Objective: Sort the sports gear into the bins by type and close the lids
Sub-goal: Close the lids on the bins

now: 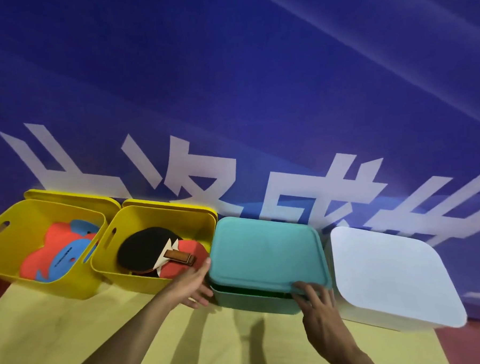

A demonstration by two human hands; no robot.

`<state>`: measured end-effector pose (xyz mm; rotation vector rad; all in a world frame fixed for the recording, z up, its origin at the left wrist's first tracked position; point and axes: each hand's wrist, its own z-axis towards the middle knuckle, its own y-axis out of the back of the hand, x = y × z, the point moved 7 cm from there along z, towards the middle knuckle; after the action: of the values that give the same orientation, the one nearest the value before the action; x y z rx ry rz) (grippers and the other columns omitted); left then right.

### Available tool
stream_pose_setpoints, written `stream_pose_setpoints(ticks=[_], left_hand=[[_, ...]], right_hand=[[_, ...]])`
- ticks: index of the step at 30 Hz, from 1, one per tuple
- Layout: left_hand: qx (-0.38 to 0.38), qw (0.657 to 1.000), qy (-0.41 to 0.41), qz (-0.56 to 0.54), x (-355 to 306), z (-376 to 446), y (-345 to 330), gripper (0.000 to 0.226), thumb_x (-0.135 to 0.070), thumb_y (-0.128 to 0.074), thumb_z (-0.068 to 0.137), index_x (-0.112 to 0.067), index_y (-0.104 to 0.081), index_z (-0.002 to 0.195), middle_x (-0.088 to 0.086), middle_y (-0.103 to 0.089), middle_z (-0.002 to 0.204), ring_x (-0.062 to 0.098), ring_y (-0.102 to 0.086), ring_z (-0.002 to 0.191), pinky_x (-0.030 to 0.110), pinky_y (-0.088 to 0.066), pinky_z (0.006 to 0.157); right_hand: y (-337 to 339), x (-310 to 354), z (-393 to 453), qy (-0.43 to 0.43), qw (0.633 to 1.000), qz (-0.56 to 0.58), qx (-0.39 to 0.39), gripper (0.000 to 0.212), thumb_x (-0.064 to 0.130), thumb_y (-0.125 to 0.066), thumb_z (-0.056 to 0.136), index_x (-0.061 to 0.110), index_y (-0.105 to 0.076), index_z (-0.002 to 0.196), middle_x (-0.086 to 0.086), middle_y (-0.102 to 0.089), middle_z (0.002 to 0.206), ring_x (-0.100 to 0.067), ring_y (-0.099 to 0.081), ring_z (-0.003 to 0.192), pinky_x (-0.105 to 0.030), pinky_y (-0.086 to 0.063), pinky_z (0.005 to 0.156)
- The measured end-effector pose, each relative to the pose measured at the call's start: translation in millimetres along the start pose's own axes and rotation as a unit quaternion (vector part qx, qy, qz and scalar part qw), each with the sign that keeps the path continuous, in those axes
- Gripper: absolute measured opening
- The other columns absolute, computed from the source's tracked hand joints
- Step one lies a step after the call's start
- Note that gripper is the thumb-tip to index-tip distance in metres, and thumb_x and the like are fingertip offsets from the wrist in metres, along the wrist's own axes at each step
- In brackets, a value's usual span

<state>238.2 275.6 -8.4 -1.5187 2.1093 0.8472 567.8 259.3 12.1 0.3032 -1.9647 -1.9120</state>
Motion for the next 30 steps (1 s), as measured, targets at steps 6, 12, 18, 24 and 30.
stream_pose_setpoints(ticks=[6, 12, 18, 24, 30], left_hand=[[-0.103, 0.989, -0.049, 0.090, -7.1, 7.9, 3.0, 0.024, -0.030, -0.063, 0.100, -0.010, -0.072, 0.094, 0.001, -0.078, 0.079, 0.016, -0.076, 0.064, 0.023, -0.054, 0.050], [-0.138, 0.987, -0.034, 0.072, -6.0, 5.5, 1.5, 0.019, -0.026, -0.069, 0.095, -0.011, -0.074, 0.085, -0.002, -0.077, 0.071, 0.016, -0.075, 0.059, 0.024, -0.053, 0.048], [-0.160, 0.981, -0.035, 0.103, -1.7, 3.2, -0.1, 0.023, -0.032, -0.071, 0.093, -0.014, -0.075, 0.079, -0.004, -0.076, 0.068, 0.013, -0.074, 0.058, 0.024, -0.052, 0.047], [-0.268, 0.870, -0.142, 0.390, -20.9, -13.8, 0.3, 0.029, -0.057, -0.064, 0.091, -0.028, -0.065, 0.093, -0.012, -0.067, 0.084, 0.006, -0.065, 0.070, 0.021, -0.045, 0.052], [-0.212, 0.741, -0.358, 0.526, -36.3, -14.0, -31.4, 0.062, -0.035, -0.060, 0.093, -0.030, -0.041, 0.151, 0.008, -0.030, 0.161, 0.028, -0.030, 0.149, 0.043, -0.039, 0.116]], right_hand=[[-20.8, -4.5, -3.9, -0.007, 0.998, -0.013, 0.068, 0.054, 0.012, -0.035, 0.086, 0.027, -0.060, 0.131, 0.012, -0.041, 0.147, -0.023, -0.048, 0.126, -0.060, -0.036, 0.113], [8.9, -20.7, 14.4, -0.044, 0.996, 0.074, -0.013, 0.042, 0.010, -0.048, 0.087, 0.029, -0.056, 0.124, 0.009, -0.056, 0.129, -0.015, -0.052, 0.112, -0.042, -0.049, 0.101], [-30.6, -53.1, 43.9, -0.093, 0.987, 0.048, 0.126, 0.075, 0.063, -0.017, 0.102, 0.018, -0.019, 0.161, -0.017, -0.016, 0.167, -0.043, -0.013, 0.153, -0.056, -0.017, 0.124], [-35.8, -42.1, 35.8, -0.017, 0.989, -0.040, 0.140, 0.099, 0.078, -0.034, 0.091, 0.010, -0.019, 0.161, -0.025, -0.009, 0.165, -0.057, -0.010, 0.148, -0.064, -0.022, 0.113], [-36.3, -43.9, 28.1, -0.021, 0.992, -0.045, 0.113, 0.092, 0.047, -0.064, 0.091, 0.008, -0.018, 0.161, -0.025, -0.018, 0.164, -0.058, -0.018, 0.145, -0.065, -0.050, 0.096]])
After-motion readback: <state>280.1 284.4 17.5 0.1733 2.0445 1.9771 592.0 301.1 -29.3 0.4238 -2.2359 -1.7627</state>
